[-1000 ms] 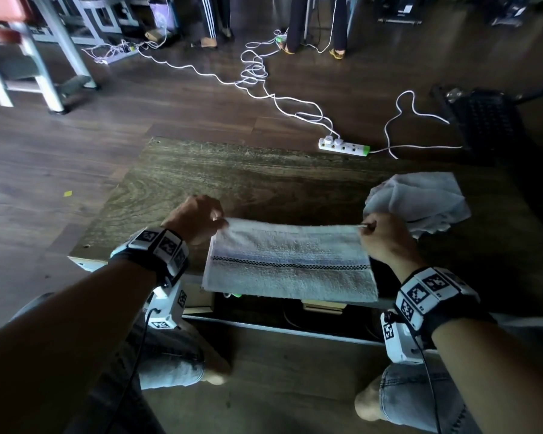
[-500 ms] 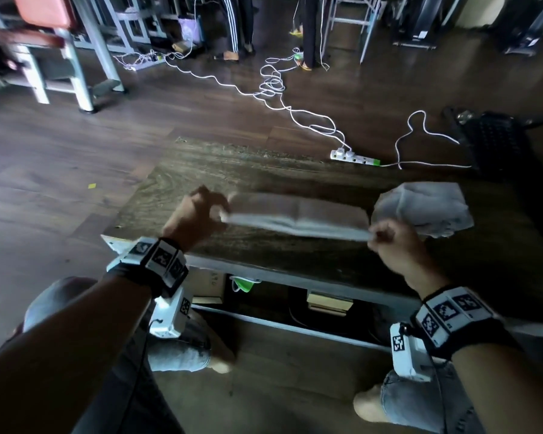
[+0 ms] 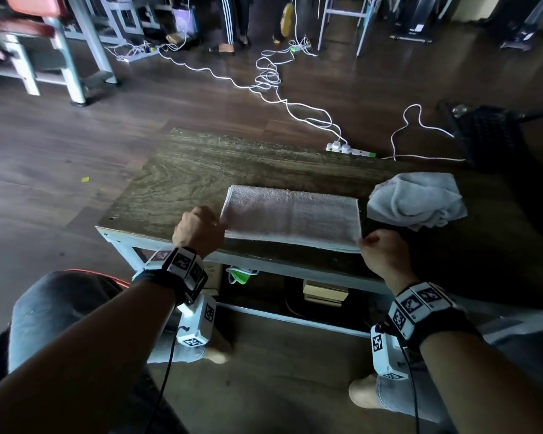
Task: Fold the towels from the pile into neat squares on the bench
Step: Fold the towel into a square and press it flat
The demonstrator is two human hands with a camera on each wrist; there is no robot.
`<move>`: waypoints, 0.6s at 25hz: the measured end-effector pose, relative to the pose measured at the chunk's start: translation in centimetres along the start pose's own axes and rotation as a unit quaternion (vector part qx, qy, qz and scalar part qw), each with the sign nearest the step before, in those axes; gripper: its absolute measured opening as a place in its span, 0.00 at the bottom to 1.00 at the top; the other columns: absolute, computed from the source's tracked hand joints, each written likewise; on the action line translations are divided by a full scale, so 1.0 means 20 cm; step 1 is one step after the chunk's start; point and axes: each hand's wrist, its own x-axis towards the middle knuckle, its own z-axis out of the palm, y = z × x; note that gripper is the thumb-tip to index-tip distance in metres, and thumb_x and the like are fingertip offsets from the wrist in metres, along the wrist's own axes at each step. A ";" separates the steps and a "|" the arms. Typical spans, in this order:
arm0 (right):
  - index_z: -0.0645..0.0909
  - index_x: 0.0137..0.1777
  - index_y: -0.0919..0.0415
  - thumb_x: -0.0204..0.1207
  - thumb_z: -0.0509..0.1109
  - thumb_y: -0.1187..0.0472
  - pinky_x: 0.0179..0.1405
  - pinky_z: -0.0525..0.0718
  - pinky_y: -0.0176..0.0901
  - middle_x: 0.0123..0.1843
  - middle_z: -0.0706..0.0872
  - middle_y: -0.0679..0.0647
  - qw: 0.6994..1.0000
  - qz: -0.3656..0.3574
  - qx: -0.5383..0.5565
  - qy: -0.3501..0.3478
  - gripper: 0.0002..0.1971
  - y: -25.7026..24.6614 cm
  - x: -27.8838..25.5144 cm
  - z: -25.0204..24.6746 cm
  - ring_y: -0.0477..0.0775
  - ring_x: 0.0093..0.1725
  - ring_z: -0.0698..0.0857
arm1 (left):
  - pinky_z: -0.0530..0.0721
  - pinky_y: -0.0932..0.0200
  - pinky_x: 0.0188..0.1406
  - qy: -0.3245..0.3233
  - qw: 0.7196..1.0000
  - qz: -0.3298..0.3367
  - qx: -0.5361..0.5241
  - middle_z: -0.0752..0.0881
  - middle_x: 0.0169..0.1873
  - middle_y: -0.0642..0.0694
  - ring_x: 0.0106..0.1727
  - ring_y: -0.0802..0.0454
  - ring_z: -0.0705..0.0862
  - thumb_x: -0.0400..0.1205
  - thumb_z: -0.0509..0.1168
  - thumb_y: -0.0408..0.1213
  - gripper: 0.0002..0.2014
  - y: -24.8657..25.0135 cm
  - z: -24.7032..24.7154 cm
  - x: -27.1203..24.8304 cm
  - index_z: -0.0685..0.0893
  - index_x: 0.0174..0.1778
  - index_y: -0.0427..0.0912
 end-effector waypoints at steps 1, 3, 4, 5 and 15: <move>0.87 0.44 0.62 0.78 0.73 0.56 0.44 0.80 0.41 0.43 0.89 0.58 1.000 0.005 0.005 0.005 0.09 0.00 0.00 -0.01 0.59 0.47 0.88 | 0.84 0.52 0.47 0.009 1.000 -0.011 -0.007 0.90 0.43 0.39 0.48 0.38 0.88 0.73 0.70 0.58 0.18 0.01 -0.01 0.00 0.89 0.41 0.44; 0.87 0.44 0.64 0.77 0.72 0.57 0.44 0.79 0.42 0.39 0.88 0.57 1.000 0.014 0.008 0.005 0.09 0.00 0.00 -0.03 0.59 0.45 0.87 | 0.83 0.54 0.46 0.011 0.999 -0.032 -0.010 0.90 0.43 0.39 0.48 0.39 0.88 0.71 0.71 0.56 0.19 0.02 -0.03 0.02 0.90 0.44 0.43; 0.87 0.43 0.65 0.77 0.72 0.57 0.43 0.78 0.42 0.37 0.86 0.55 1.000 0.019 0.002 -0.006 0.10 0.01 -0.01 -0.03 0.58 0.44 0.86 | 0.83 0.54 0.46 0.003 0.999 -0.035 -0.001 0.90 0.43 0.39 0.49 0.38 0.88 0.70 0.70 0.56 0.19 0.02 -0.03 0.02 0.90 0.43 0.42; 0.87 0.44 0.65 0.77 0.72 0.58 0.43 0.78 0.41 0.36 0.85 0.54 1.000 0.023 -0.006 -0.016 0.09 0.02 -0.02 -0.03 0.57 0.44 0.86 | 0.84 0.52 0.48 -0.003 0.999 -0.034 0.013 0.89 0.44 0.37 0.50 0.37 0.87 0.71 0.69 0.54 0.19 0.02 -0.03 0.02 0.89 0.43 0.41; 0.87 0.48 0.48 0.77 0.69 0.51 0.52 0.82 0.52 0.52 0.86 0.46 0.938 -0.301 -0.167 0.038 0.07 0.07 -0.11 0.10 0.55 0.53 0.81 | 0.75 0.44 0.60 -0.030 0.960 0.239 0.147 0.85 0.54 0.52 0.60 0.44 0.80 0.79 0.66 0.50 0.08 0.02 0.10 -0.10 0.86 0.48 0.54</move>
